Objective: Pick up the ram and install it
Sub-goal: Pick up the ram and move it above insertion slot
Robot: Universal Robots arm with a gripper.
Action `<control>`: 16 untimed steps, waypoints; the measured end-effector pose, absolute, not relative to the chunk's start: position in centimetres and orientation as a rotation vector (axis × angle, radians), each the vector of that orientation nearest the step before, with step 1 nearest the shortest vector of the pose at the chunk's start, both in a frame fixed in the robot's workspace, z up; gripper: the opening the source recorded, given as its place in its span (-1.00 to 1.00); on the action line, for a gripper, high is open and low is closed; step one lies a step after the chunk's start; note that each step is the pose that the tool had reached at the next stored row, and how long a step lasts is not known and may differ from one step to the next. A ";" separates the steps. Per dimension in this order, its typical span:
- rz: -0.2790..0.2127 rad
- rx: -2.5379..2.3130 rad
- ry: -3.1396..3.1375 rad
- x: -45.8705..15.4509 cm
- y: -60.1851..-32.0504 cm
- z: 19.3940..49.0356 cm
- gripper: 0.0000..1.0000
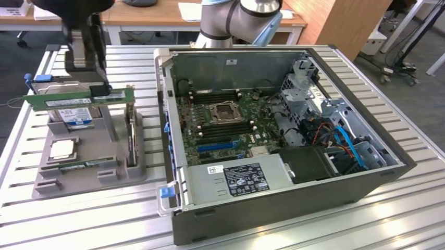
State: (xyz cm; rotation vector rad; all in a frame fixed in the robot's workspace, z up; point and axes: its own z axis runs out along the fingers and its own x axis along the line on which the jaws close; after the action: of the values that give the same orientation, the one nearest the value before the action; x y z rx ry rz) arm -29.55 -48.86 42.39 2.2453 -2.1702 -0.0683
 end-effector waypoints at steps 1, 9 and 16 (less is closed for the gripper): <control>-0.068 2.246 -2.170 -29.3 -48.9 42.4 -0.77; -0.068 2.251 -2.164 -27.3 -48.9 42.4 -0.77; -0.068 2.257 -2.158 -25.4 -48.9 42.4 -0.77</control>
State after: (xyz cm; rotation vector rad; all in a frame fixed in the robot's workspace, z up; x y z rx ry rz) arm -25.39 -48.86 42.40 2.2566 -2.1580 -0.0682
